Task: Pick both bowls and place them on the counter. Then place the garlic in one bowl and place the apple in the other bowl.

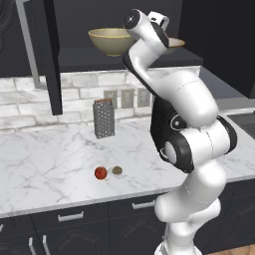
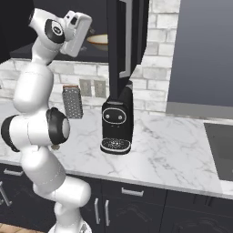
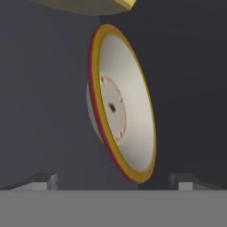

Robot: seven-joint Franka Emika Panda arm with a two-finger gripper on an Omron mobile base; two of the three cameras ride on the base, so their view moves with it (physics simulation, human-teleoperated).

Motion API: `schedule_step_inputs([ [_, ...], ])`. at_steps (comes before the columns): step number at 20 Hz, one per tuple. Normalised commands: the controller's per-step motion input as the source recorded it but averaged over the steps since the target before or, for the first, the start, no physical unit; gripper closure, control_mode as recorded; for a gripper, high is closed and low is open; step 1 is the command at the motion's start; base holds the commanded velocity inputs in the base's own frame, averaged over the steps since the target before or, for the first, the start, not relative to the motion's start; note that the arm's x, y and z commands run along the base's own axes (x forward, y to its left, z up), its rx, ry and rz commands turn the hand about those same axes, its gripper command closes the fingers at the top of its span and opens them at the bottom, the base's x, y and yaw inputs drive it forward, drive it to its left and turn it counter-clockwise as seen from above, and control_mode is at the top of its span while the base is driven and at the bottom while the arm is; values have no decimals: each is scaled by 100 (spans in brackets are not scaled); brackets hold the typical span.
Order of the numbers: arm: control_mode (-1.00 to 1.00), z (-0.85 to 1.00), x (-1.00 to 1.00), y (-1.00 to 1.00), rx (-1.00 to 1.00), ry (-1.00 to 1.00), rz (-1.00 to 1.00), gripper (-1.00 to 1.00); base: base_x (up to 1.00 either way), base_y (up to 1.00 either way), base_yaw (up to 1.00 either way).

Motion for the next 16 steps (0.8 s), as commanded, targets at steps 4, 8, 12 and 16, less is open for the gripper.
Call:
schedule_step_inputs([
  [4,-100,-6,32,-8,0,0,0,-100,0,0,0],
  [8,-100,-10,26,-14,0,0,0,-100,0,0,0],
  [12,-100,-13,18,-11,0,0,0,-100,0,0,0],
  [16,-100,-17,12,-11,0,0,0,-100,0,0,0],
])
